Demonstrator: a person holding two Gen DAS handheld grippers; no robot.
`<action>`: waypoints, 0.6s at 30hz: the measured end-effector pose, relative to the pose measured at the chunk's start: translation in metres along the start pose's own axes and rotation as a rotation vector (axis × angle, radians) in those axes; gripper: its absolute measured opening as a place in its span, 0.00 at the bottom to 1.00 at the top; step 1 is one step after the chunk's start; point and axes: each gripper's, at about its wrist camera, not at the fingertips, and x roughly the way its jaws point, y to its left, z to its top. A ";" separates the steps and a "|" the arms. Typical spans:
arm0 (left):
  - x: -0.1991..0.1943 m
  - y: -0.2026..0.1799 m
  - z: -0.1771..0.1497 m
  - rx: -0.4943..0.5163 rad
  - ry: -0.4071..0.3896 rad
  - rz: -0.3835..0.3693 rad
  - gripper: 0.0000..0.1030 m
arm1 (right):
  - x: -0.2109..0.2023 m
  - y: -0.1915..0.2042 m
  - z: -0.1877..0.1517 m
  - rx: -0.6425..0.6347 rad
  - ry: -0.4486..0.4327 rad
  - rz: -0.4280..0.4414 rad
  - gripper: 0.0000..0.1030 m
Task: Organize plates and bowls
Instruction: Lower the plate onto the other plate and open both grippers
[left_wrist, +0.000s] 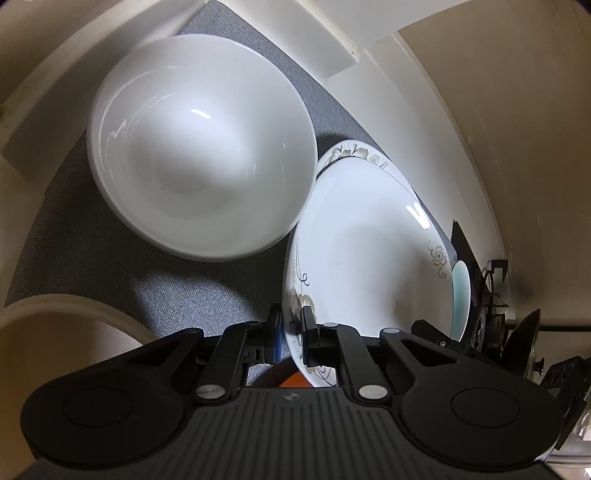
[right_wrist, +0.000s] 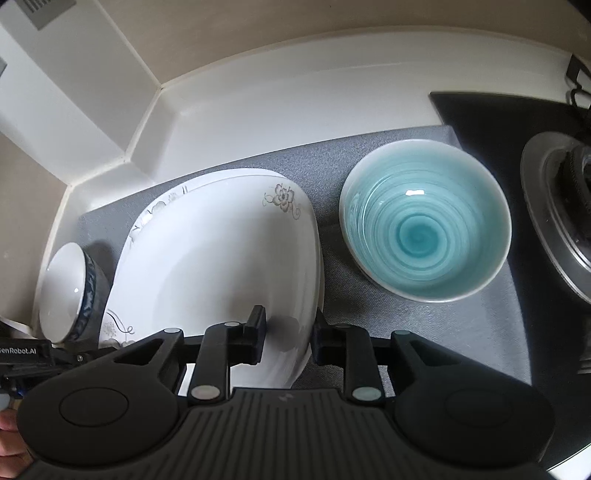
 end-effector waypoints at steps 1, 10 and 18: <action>0.000 0.000 0.000 0.001 0.002 -0.002 0.10 | 0.000 -0.003 0.001 0.022 0.003 0.008 0.26; 0.004 0.003 0.003 0.003 0.020 -0.020 0.10 | -0.001 -0.019 -0.010 0.084 0.057 0.052 0.20; 0.004 0.003 0.000 0.018 0.037 -0.030 0.10 | -0.007 -0.015 -0.011 0.042 0.041 0.012 0.16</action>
